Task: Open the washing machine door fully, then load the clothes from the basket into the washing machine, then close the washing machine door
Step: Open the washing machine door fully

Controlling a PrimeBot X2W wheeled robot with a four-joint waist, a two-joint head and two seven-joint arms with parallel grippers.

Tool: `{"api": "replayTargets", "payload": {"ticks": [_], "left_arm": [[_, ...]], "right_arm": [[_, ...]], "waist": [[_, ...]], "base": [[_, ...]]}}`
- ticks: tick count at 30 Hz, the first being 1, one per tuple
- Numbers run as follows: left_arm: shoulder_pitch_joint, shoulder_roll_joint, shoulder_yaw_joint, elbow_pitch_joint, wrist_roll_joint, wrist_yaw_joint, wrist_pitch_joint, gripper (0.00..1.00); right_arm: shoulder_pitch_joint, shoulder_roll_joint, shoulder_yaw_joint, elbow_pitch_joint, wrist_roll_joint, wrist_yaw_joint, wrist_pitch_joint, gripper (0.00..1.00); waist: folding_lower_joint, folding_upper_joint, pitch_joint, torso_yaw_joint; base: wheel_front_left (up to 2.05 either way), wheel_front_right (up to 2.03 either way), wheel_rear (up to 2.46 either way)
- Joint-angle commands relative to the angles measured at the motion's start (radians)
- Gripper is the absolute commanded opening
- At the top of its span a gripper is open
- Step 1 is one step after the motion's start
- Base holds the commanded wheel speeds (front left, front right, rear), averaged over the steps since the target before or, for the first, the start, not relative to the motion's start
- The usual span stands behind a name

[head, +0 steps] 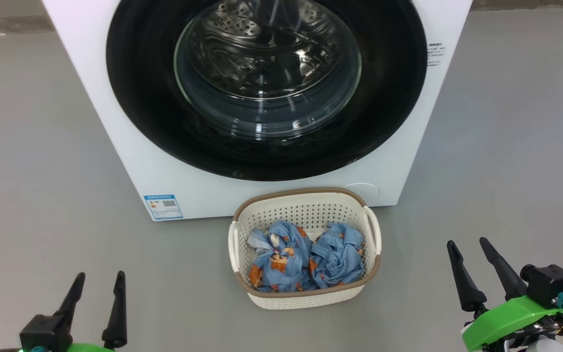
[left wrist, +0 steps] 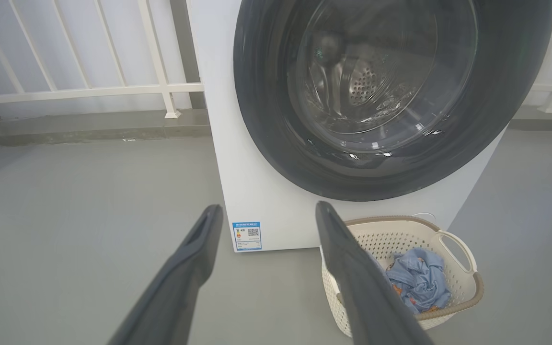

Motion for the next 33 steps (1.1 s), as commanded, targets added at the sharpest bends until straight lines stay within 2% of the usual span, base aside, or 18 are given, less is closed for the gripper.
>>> {"api": "replayTargets", "payload": {"ticks": [1, 23, 33], "left_arm": [[-0.045, 0.014, 0.037, -0.02, 0.009, -0.002, -0.014, 1.0], [-0.059, 0.007, 0.05, -0.039, -0.031, -0.002, -0.014, 1.0], [-0.057, 0.011, 0.046, -0.042, -0.033, -0.002, -0.014, 1.0]], "right_arm": [[-0.012, -0.013, 0.017, -0.027, -0.007, 0.002, -0.012, 1.0], [-0.021, -0.004, 0.008, -0.034, -0.008, 0.002, -0.012, 1.0], [-0.023, -0.001, 0.001, -0.031, -0.002, 0.002, -0.012, 1.0]], "waist": [[0.0, 0.0, 0.001, 0.0], [0.0, 0.0, 0.023, -0.004], [0.0, 0.0, 0.026, -0.007]], "base": [[0.98, 0.98, -1.96], [1.2, 1.2, -2.4], [0.53, 0.53, -1.06]]}}
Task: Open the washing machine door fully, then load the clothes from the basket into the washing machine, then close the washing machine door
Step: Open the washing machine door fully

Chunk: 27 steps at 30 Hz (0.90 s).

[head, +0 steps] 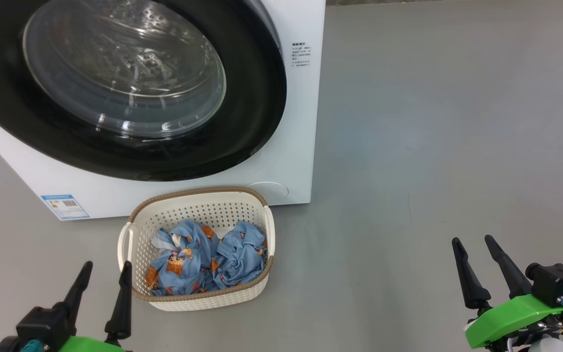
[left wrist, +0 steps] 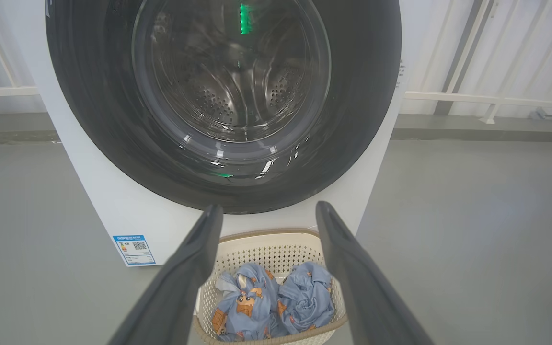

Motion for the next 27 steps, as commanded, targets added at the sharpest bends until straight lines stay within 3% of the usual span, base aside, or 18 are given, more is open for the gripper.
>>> {"api": "replayTargets", "payload": {"ticks": [1, 16, 17, 19, 20, 21, 27], "left_arm": [[-0.038, 0.022, 0.034, -0.025, -0.004, -0.002, -0.014, 1.0], [-0.026, -0.013, 0.02, -0.028, -0.017, -0.002, -0.014, 1.0], [-0.023, -0.018, 0.019, -0.028, -0.019, -0.002, -0.014, 1.0], [-0.018, -0.027, 0.019, -0.03, -0.023, -0.002, -0.014, 1.0], [-0.018, -0.027, 0.019, -0.03, -0.023, -0.002, -0.014, 1.0], [-0.014, -0.036, 0.02, -0.035, -0.025, -0.002, -0.014, 1.0], [-0.011, -0.049, 0.016, -0.047, -0.02, -0.002, -0.014, 1.0]], "right_arm": [[-0.024, -0.006, 0.021, -0.022, -0.001, 0.002, -0.012, 1.0], [-0.054, 0.006, 0.015, -0.008, 0.01, 0.002, -0.012, 1.0], [-0.059, 0.008, 0.015, -0.007, 0.017, 0.002, -0.012, 0.94], [-0.071, 0.015, 0.015, -0.007, 0.038, 0.002, -0.012, 0.4], [-0.071, 0.015, 0.015, -0.007, 0.038, 0.002, -0.012, 0.4], [-0.087, 0.026, 0.015, -0.009, 0.073, 0.002, -0.012, 0.0], [-0.144, 0.047, 0.03, -0.003, 0.217, 0.002, -0.012, 0.0]], "waist": [[0.0, 0.0, 0.001, 0.0], [-0.0001, 0.0, 0.014, 0.013], [-0.0001, 0.0, 0.016, 0.015], [-0.0001, 0.0, 0.021, 0.019], [-0.0001, 0.0, 0.021, 0.019], [-0.0001, 0.0, 0.024, 0.023], [-0.0001, 0.0, 0.039, 0.034]], "base": [[0.06, 0.06, -0.13], [0.0, 0.0, 0.0], [0.0, 0.0, 0.0], [0.0, 0.0, 0.0], [0.0, 0.0, 0.0], [0.0, 0.0, 0.0], [0.0, 0.0, 0.0]]}}
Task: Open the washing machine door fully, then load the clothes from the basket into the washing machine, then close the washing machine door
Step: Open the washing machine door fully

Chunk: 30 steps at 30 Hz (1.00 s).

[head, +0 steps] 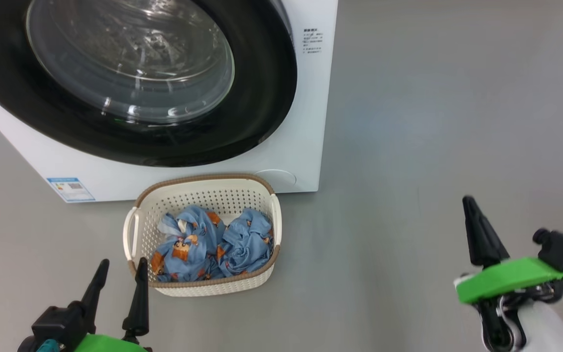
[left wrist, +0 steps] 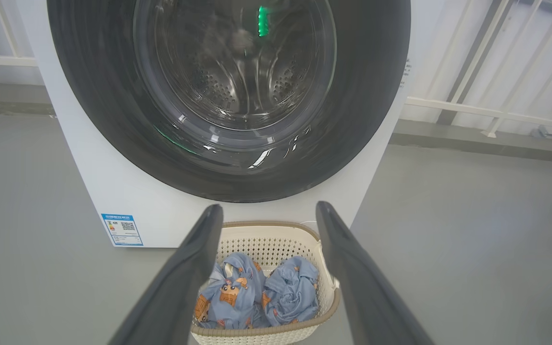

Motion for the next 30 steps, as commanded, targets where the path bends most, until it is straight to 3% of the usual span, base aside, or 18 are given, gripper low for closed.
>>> {"api": "replayTargets", "payload": {"ticks": [1, 8, 15, 30], "left_arm": [[-0.014, 0.011, 0.029, -0.027, 0.001, -0.002, -0.014, 1.0], [-0.05, 0.008, 0.004, -0.034, 0.005, -0.002, -0.014, 1.0], [-0.095, 0.006, -0.032, -0.037, 0.003, -0.002, -0.014, 1.0], [-0.186, 0.005, -0.096, -0.037, -0.023, -0.002, -0.014, 1.0]], "right_arm": [[-0.041, 0.003, 0.027, -0.016, 0.031, 0.002, -0.012, 0.0], [-0.182, 0.005, 0.06, 0.042, 0.35, 0.002, 0.017, 0.0], [-0.32, -0.037, 0.058, 0.095, 0.657, 0.002, 0.144, 0.0], [-0.59, -0.103, 0.078, 0.159, 0.946, 0.002, 0.467, 0.0]], "waist": [[0.0, 0.0, 0.006, 0.005], [0.0, 0.0, 0.059, 0.037], [0.0, 0.0, 0.116, 0.083], [0.0, 0.0, 0.229, 0.158]], "base": [[0.0, 0.0, 0.0], [0.0, 0.0, 0.0], [0.0, 0.0, 0.0], [0.0, 0.0, 0.0]]}}
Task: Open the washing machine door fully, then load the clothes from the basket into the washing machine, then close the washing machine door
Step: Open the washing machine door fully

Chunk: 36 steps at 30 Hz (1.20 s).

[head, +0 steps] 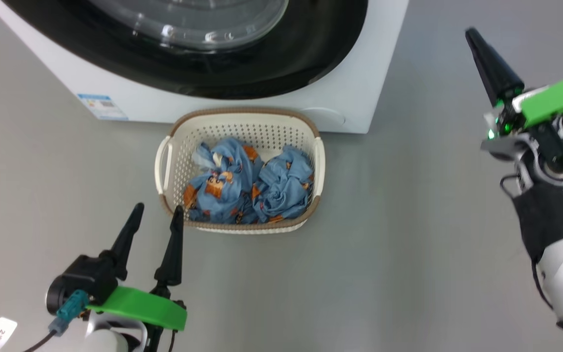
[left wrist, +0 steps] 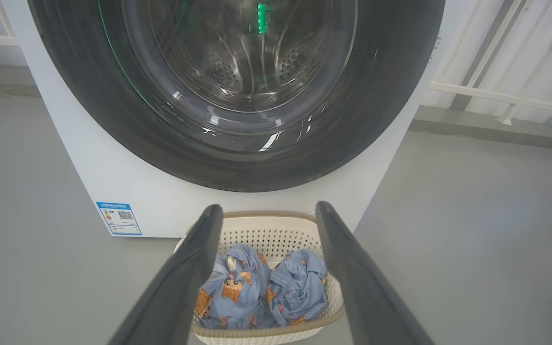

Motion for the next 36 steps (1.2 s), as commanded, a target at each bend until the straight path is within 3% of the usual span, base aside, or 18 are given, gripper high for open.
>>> {"api": "replayTargets", "payload": {"ticks": [1, 10, 36], "left_arm": [[-0.04, 0.016, 0.024, -0.028, -0.009, -0.002, -0.006, 1.0], [-0.093, 0.02, 0.003, -0.036, -0.025, -0.002, -0.006, 1.0], [-0.177, 0.016, -0.061, -0.066, -0.053, -0.002, -0.006, 1.0]], "right_arm": [[-0.051, -0.003, 0.021, -0.011, 0.032, 0.002, 0.047, 0.0], [-0.205, -0.025, 0.058, 0.083, 0.071, 0.002, 0.226, 0.0], [-0.483, -0.05, 0.06, 0.143, 0.047, 0.002, 0.294, 0.0]], "waist": [[0.0, -0.0001, 0.039, 0.029], [0.0, -0.0001, 0.108, 0.06], [0.0, -0.0001, 0.247, 0.13]], "base": [[0.0, 0.0, 0.0], [0.0, 0.0, 0.0], [0.0, 0.0, 0.0]]}}
